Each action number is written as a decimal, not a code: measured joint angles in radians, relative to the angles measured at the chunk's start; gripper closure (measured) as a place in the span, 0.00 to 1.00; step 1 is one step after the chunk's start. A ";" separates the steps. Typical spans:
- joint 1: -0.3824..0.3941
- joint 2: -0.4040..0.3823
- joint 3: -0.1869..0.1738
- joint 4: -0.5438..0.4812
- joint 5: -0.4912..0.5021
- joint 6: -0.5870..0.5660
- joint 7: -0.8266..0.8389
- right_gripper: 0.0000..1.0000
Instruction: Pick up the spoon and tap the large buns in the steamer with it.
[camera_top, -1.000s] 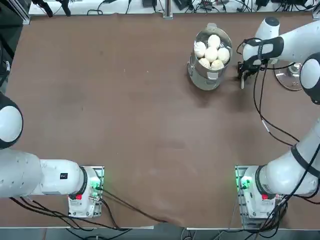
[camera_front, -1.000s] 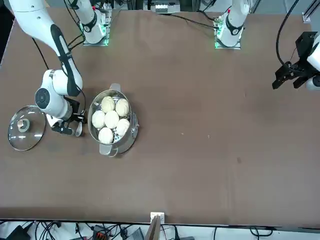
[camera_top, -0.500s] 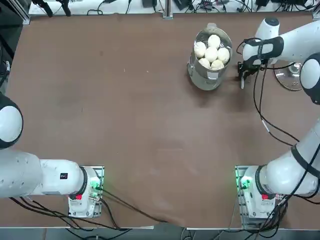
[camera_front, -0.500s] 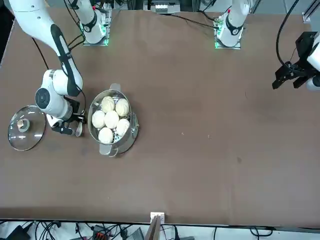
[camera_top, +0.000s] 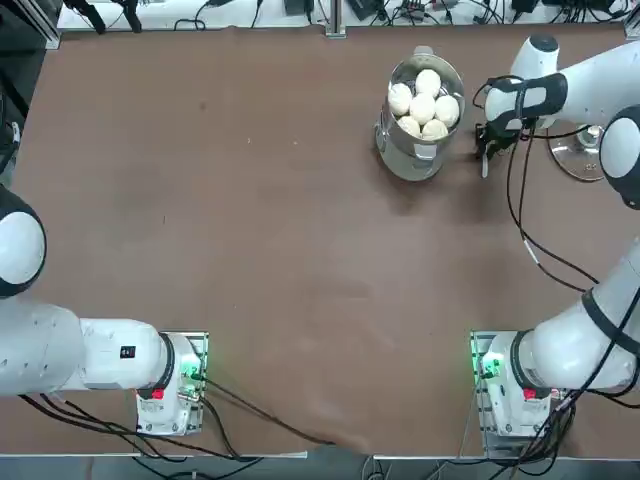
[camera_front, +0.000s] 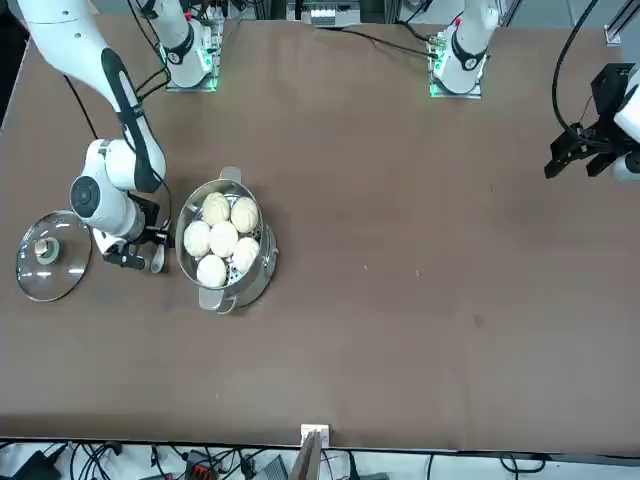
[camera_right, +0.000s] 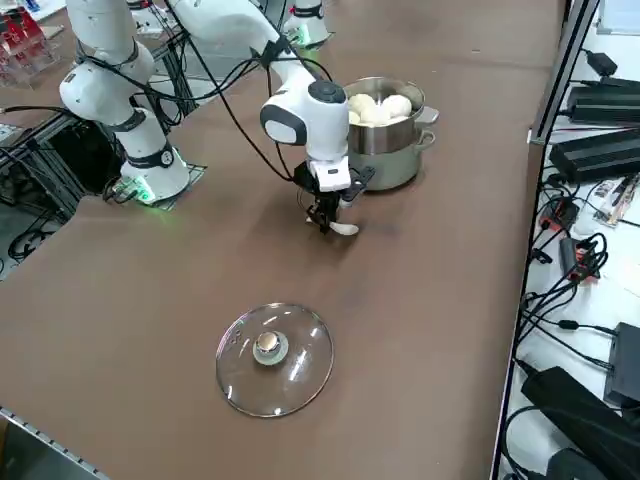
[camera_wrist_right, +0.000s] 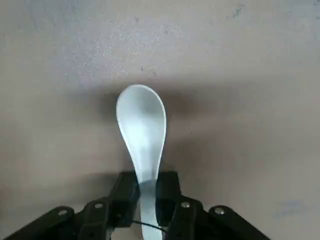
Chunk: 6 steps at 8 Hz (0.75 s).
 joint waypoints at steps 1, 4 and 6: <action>0.000 0.000 0.000 0.000 0.000 0.000 0.000 0.79; 0.000 0.000 0.000 0.000 0.000 0.000 0.000 0.81; 0.000 0.000 0.000 0.000 0.000 0.000 0.000 0.81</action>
